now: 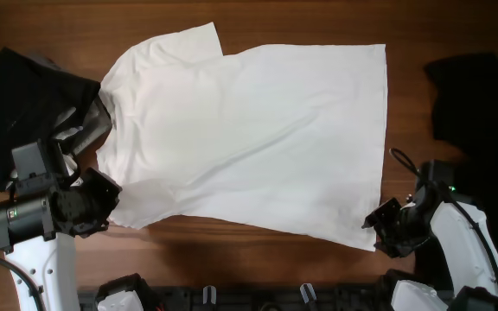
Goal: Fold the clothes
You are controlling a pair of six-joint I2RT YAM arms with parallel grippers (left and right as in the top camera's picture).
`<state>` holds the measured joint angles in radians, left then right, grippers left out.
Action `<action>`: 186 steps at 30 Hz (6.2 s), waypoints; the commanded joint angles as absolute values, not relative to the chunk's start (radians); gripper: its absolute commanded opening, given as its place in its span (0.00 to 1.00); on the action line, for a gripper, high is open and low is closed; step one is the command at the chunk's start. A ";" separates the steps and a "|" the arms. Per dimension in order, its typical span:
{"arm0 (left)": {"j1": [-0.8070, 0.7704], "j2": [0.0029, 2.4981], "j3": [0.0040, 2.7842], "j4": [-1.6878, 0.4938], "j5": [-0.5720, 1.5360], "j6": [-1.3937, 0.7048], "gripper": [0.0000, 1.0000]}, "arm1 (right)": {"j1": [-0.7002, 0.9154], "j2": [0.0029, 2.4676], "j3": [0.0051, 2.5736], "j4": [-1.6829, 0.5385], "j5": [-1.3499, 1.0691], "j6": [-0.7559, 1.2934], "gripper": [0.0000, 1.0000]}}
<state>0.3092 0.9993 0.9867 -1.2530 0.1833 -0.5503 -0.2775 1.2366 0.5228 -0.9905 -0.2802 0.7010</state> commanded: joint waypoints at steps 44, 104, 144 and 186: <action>0.306 0.951 0.994 -1.310 0.193 -0.533 0.41 | -0.273 1.245 0.938 -1.171 -0.310 0.554 0.04; 0.306 1.402 0.554 -0.920 0.260 -0.756 0.84 | -0.273 1.246 0.938 -1.010 -0.338 0.546 0.05; 0.305 1.099 0.918 -1.216 0.192 -0.627 0.04 | -0.273 1.228 1.013 -1.177 -0.207 0.524 0.09; 0.101 1.528 0.918 -0.359 0.089 -0.631 0.42 | -0.245 1.642 0.993 -0.489 -0.409 0.564 0.26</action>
